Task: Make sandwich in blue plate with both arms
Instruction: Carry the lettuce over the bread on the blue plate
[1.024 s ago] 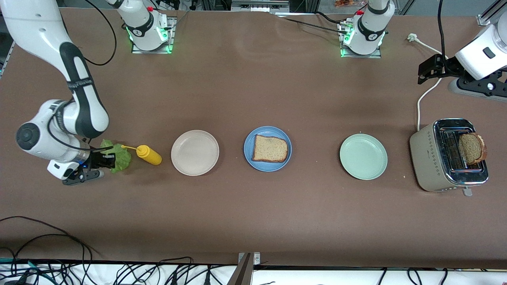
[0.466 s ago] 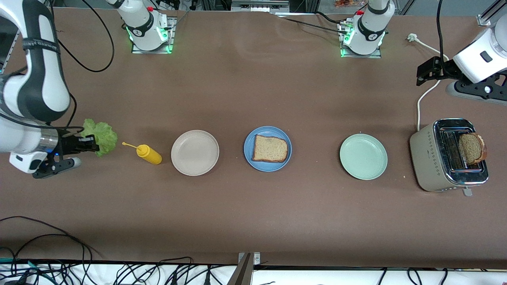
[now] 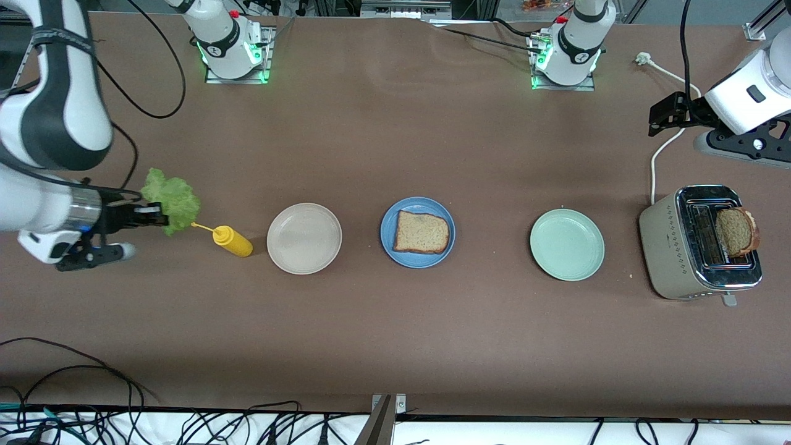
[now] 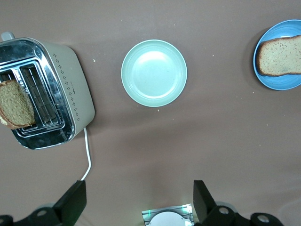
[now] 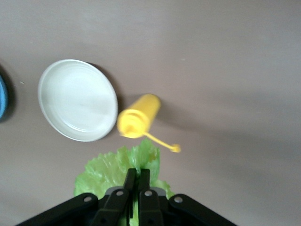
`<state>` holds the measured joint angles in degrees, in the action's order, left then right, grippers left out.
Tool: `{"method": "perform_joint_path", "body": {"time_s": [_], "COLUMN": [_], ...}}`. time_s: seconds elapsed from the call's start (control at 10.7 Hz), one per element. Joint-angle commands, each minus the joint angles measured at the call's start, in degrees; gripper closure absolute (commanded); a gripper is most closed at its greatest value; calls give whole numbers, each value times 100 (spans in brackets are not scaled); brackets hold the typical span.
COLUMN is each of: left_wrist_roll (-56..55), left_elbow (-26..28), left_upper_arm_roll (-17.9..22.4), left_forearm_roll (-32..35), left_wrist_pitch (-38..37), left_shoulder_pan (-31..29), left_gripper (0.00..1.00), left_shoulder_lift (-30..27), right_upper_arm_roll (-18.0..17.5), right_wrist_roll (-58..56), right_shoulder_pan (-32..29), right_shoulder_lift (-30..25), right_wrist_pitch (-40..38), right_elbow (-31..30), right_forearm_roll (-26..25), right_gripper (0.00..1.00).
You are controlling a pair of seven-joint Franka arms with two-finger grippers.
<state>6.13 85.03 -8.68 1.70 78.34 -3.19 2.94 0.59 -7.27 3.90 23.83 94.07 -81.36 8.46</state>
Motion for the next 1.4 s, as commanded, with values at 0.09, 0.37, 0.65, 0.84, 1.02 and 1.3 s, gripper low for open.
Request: {"method": "perform_joint_path", "body": {"time_s": [0.09, 0.37, 0.65, 0.84, 1.02, 1.3], "left_wrist_roll": [29, -7, 11, 20, 20, -7], "left_elbow": [-197, -197, -180, -180, -180, -171], "left_upper_arm_roll": [-2, -2, 7, 7, 7, 7], "left_forearm_roll": [-4, 14, 14, 23, 49, 49], "left_wrist_pitch": [-91, -91, -100, -100, -100, -100], "left_shoulder_pan": [-14, -23, -23, -32, -23, -32], "left_gripper": [0, 0, 0, 0, 0, 0], "left_shoulder_lift": [101, 101, 101, 101, 101, 101], "right_upper_arm_roll": [90, 82, 20, 46, 99, 82], "right_wrist_roll": [2146, 3430, 4907, 5716, 6620, 7958], "right_shoulder_pan": [1216, 1841, 2438, 2878, 3344, 3872], "right_shoulder_lift": [604, 1157, 1790, 2098, 2397, 2863], "right_wrist_pitch": [-82, -38, 154, 610, 1145, 2174], "right_elbow": [849, 1498, 2185, 2221, 2292, 2300], "right_forearm_roll": [32, 41, 76, 76, 68, -11], "right_gripper": [100, 100, 100, 100, 100, 100]}}
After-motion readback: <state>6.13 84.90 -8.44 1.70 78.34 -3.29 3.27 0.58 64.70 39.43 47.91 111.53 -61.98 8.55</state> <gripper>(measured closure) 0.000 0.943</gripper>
